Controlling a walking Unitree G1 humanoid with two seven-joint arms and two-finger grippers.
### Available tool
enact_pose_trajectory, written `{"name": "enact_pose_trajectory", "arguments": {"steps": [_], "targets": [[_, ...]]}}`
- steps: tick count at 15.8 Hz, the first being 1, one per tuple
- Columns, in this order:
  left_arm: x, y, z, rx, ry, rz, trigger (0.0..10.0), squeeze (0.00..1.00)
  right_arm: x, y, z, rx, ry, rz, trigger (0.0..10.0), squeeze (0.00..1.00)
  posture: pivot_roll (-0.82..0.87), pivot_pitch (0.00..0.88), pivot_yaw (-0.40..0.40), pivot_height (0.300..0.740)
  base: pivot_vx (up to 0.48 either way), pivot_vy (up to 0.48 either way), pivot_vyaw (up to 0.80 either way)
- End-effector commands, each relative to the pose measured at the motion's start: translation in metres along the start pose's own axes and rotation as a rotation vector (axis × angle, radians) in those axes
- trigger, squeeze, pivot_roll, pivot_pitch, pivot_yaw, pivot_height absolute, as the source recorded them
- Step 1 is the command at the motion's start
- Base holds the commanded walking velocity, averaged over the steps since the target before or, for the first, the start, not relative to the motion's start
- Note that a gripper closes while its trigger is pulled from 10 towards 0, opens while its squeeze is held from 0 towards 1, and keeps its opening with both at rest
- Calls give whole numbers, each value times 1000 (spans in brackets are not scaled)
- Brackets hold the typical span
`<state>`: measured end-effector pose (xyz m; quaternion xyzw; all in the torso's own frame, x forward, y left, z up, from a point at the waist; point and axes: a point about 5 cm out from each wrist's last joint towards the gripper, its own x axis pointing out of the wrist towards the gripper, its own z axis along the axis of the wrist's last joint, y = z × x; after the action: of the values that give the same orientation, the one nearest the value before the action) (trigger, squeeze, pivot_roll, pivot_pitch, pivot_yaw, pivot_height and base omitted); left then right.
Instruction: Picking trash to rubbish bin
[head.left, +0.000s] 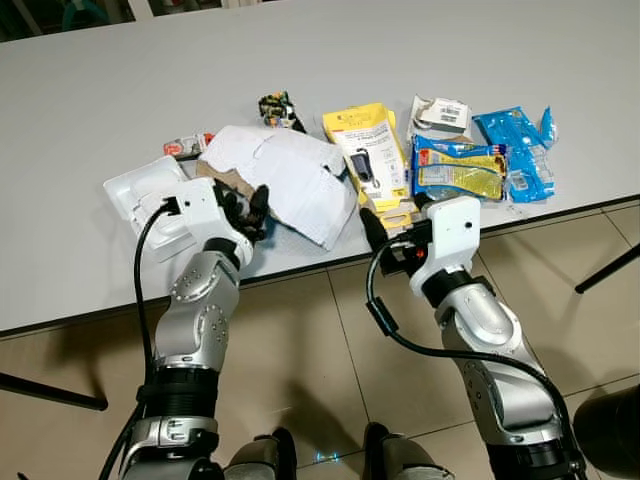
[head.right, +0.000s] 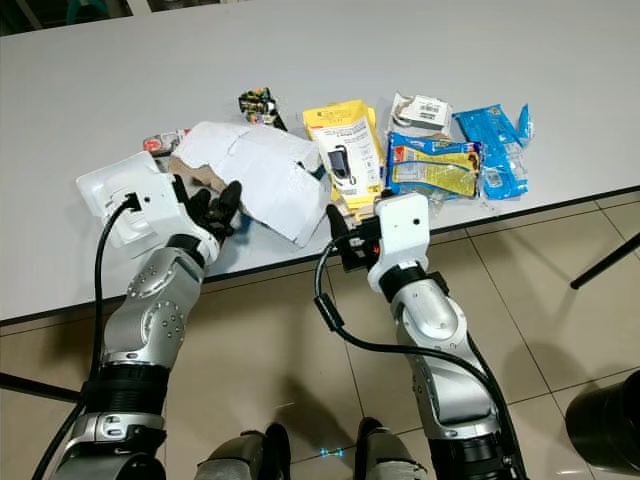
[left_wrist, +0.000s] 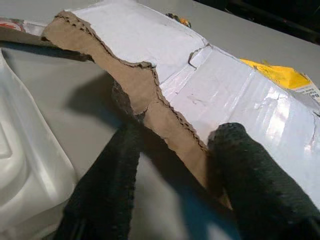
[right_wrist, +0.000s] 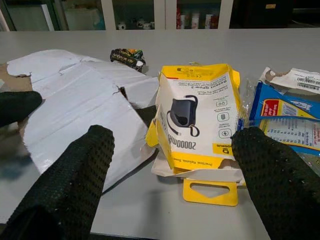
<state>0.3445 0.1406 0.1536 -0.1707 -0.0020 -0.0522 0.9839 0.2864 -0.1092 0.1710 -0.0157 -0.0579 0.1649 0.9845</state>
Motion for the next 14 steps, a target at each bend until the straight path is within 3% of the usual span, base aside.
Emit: {"name": "enact_pose_trajectory", "arguments": {"steps": [1, 14], "targets": [[-1, 6, -4, -8, 13, 19, 0, 0, -4, 2, 0, -8, 6, 8, 10000, 0, -113, 223, 65, 740, 0, 0, 0], [-1, 4, -1, -15, -10, 14, 0, 0, -3, 4, -1, -6, 10, 7, 10000, 0, -110, 220, 69, 740, 0, 0, 0]]}}
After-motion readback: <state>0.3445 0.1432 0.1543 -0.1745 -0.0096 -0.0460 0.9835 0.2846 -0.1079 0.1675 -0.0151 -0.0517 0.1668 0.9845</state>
